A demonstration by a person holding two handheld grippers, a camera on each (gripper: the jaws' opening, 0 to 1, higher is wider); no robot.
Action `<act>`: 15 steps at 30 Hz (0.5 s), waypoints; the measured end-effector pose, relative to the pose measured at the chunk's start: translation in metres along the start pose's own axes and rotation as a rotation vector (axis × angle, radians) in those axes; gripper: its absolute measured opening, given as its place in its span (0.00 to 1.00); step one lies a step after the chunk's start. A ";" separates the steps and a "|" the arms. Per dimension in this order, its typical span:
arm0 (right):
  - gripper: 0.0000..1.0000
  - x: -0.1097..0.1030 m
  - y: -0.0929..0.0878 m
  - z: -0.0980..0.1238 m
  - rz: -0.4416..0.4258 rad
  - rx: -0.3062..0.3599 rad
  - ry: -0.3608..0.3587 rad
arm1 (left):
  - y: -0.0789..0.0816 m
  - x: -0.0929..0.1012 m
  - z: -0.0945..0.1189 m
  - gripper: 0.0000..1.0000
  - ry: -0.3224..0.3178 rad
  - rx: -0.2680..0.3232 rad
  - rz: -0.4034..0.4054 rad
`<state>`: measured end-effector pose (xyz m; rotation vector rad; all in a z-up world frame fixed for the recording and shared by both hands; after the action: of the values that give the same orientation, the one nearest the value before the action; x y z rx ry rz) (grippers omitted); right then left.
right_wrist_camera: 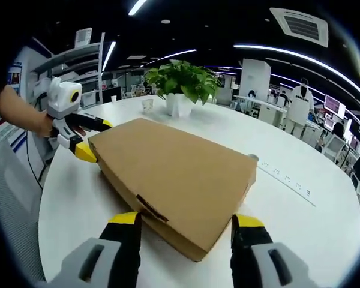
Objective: Operate the shoe box by opening the lid, removing the specified soft item, and placing it in the target area until the item is outside and the box remains undamaged.
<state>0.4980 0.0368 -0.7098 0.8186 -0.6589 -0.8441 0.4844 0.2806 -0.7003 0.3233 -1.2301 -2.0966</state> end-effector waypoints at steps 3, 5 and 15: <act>0.57 -0.003 0.001 0.000 -0.005 -0.003 -0.008 | 0.000 -0.002 0.000 0.71 -0.007 -0.011 0.000; 0.57 -0.005 0.002 0.000 -0.009 -0.005 -0.014 | 0.000 -0.004 0.001 0.71 -0.014 -0.016 -0.003; 0.57 -0.021 0.005 0.001 -0.035 -0.011 -0.050 | -0.002 -0.016 0.009 0.70 -0.048 -0.043 -0.014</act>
<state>0.4884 0.0565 -0.7091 0.8029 -0.6846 -0.9013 0.4908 0.2981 -0.6994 0.2650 -1.2119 -2.1511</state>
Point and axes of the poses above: the point that each gripper's makers call its tool centre point, and the gripper's own axes: z roughly backward along the fingers, x roughly to its right, y roughly out of its top, the point moved 3 cm from there along z, roughly backward along the fingers, and after that the axes turned 15 degrees about -y, right-handed, at the moved point
